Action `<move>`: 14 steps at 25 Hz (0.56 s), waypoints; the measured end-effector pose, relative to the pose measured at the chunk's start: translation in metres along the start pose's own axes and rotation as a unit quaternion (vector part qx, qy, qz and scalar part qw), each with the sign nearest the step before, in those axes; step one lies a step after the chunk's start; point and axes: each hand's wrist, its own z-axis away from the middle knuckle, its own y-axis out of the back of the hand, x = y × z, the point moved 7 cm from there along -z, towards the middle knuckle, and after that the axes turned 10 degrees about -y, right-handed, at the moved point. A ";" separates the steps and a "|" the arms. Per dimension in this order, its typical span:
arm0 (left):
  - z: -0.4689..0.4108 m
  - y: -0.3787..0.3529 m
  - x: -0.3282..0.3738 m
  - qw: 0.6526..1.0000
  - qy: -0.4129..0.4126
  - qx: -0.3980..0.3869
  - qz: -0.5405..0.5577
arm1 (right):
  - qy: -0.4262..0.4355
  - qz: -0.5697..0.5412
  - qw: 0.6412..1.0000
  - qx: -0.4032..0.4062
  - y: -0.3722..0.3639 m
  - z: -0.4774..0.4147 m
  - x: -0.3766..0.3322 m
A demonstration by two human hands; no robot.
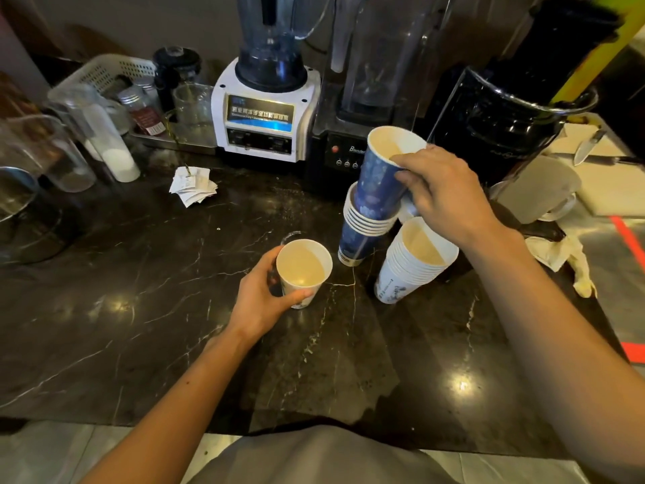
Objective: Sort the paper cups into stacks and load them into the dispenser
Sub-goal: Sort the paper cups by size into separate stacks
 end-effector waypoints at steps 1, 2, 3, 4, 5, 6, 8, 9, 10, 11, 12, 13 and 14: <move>0.000 0.000 0.000 1.000 -0.001 0.000 0.001 | 0.003 0.021 1.000 -0.021 -0.006 0.002 -0.001; -0.001 -0.001 0.000 1.000 -0.002 -0.001 0.002 | -0.001 0.046 0.997 -0.063 -0.018 0.004 0.001; 0.000 0.000 0.001 1.000 -0.004 0.000 0.004 | -0.011 0.067 0.990 -0.124 -0.035 0.008 0.002; -0.001 -0.001 0.003 1.000 -0.007 0.001 0.007 | -0.026 0.081 0.979 -0.183 -0.051 0.014 0.005; -0.001 -0.002 0.007 1.000 -0.012 0.001 0.012 | -0.040 0.085 0.969 -0.229 -0.063 0.022 0.009; -0.001 -0.001 0.013 1.000 -0.019 0.004 0.017 | -0.049 0.066 0.966 -0.246 -0.069 0.027 0.010; -0.003 0.006 0.030 0.998 -0.048 0.011 0.027 | -0.061 -0.015 0.979 -0.195 -0.056 0.033 0.004; -0.006 0.010 0.042 0.997 -0.069 0.014 0.035 | -0.070 -0.072 0.983 -0.155 -0.045 0.035 0.000; -0.009 0.016 0.056 0.994 -0.093 0.016 0.047 | -0.081 -0.129 0.979 -0.133 -0.038 0.039 -0.006; -0.012 0.018 0.074 0.991 -0.119 0.013 0.062 | -0.093 -0.181 0.970 -0.135 -0.033 0.044 -0.010; -0.017 0.018 0.092 0.987 -0.143 0.004 0.076 | -0.104 -0.221 0.958 -0.153 -0.034 0.050 -0.015; -0.019 0.021 0.110 0.983 -0.163 -0.004 0.087 | -0.107 -0.247 0.947 -0.177 -0.039 0.053 -0.024; -0.023 0.017 0.127 0.979 -0.182 -0.020 0.093 | -0.116 -0.262 0.940 -0.183 -0.042 0.058 -0.027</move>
